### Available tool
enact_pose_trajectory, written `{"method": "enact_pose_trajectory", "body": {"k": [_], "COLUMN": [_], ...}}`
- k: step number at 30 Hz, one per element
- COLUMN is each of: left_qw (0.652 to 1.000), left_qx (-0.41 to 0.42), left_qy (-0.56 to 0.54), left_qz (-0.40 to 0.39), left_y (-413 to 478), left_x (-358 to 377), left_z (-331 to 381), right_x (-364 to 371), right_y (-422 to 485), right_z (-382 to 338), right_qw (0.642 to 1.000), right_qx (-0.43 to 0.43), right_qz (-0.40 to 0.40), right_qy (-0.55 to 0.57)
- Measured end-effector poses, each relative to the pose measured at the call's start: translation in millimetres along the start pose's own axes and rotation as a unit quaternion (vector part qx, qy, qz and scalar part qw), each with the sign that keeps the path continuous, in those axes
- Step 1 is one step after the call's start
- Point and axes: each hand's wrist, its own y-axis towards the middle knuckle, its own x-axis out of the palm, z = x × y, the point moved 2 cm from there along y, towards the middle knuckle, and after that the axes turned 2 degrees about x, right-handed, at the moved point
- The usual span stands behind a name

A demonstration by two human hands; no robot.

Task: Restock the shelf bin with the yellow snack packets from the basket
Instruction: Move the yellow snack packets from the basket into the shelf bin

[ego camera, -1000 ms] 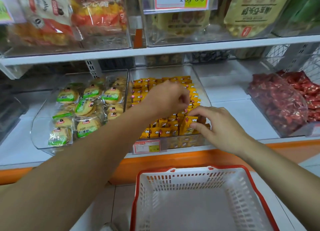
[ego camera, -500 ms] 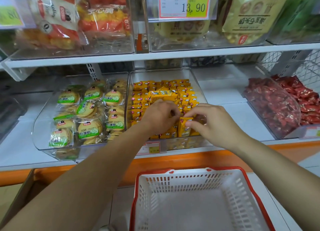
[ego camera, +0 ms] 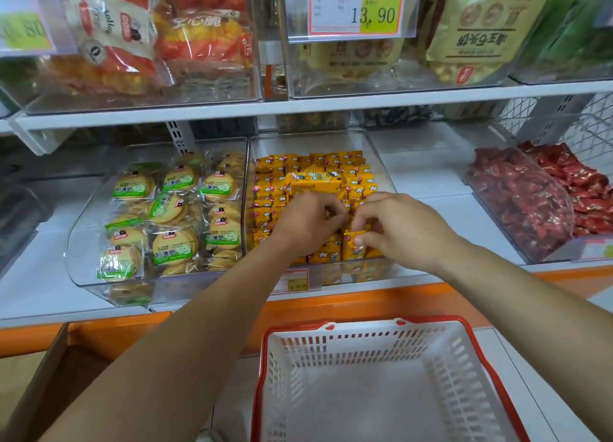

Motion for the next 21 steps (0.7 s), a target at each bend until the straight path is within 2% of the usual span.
{"method": "enact_pose_trajectory", "body": {"k": [4,7,15,18,21], "left_qw": [0.997,0.997,0.997,0.994,0.99], "left_qx": [-0.006,-0.006,0.064,0.046,0.023], "left_qy": [-0.06,-0.068,0.036,0.053,0.074], "left_qz": [0.038,0.047,-0.038,-0.082,-0.114], "left_y": [-1.4,-1.5,-1.6,-0.5,1.3], "left_x": [-0.6,0.1,-1.3,-3.7,-5.6], "left_z": [-2.3,-0.9,6.5,4.2,5.2], "right_x": [-1.4,8.4,21.8,31.2,30.0], "right_y": [-6.3,-8.7,4.1,2.2,1.9], "right_z": [3.1,6.9,4.8,2.3,1.5], "right_qw": [0.995,0.999,0.997,0.993,0.992], "right_qx": [-0.013,0.002,0.057,0.066,0.074], "right_qz": [0.063,0.045,-0.006,-0.038,-0.057], "right_qy": [0.076,0.011,-0.047,-0.093,-0.085]}}
